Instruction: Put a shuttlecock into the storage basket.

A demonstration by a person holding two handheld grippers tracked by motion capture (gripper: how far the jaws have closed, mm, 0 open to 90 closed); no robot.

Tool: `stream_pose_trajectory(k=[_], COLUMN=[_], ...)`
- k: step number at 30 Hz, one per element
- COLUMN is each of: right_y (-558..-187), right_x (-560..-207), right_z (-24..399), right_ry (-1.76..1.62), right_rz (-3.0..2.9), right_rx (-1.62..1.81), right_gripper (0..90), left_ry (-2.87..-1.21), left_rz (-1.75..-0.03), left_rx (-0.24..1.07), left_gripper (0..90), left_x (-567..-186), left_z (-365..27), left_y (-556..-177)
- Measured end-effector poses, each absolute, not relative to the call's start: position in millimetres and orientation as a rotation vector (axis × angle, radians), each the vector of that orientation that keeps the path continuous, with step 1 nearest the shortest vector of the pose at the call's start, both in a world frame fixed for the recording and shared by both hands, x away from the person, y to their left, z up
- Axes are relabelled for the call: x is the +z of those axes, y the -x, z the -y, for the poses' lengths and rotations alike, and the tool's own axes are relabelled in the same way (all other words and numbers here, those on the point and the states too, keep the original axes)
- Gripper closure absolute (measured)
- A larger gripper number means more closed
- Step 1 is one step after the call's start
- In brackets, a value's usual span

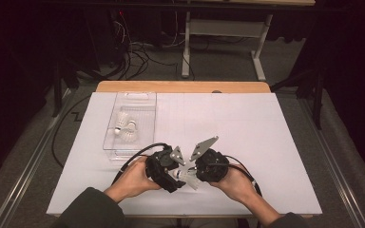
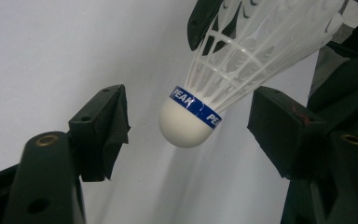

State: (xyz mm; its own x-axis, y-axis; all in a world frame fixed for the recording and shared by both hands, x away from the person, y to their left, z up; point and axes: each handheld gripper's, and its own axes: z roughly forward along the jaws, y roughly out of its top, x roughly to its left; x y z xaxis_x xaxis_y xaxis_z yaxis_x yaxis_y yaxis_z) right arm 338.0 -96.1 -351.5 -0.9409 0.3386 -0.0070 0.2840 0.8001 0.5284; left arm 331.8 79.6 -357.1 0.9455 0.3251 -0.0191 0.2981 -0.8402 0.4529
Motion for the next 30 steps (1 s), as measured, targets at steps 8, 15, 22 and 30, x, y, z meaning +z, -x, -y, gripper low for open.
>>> stream_pose_trajectory(k=[8,15,22,30], right_y=[-337.2,-336.9,-337.2,-337.7], right_x=[-351.3,-350.0,-348.5,-350.3], right_z=[94.9,95.7,96.0,95.1], right_ry=[-0.504,-0.511,-0.506,-0.506], right_rz=[-2.882,-2.873,-2.873,-2.879], right_rx=[0.827,0.846,0.867,0.852], right_gripper=[89.5,89.6,89.6,89.2], left_ry=[-2.632,-2.656,-2.661,-2.677], left_rz=[-0.448,-0.429,-0.444,-0.463], left_rx=[0.063,0.063,0.084,0.086], left_gripper=[33.8,35.3,39.3,48.8], left_x=[-357.7,-359.2,-359.8,-360.0], left_z=[-79.4,-76.5,-75.4,-76.7], left_y=[-331.2,-329.6,-328.8,-329.7])
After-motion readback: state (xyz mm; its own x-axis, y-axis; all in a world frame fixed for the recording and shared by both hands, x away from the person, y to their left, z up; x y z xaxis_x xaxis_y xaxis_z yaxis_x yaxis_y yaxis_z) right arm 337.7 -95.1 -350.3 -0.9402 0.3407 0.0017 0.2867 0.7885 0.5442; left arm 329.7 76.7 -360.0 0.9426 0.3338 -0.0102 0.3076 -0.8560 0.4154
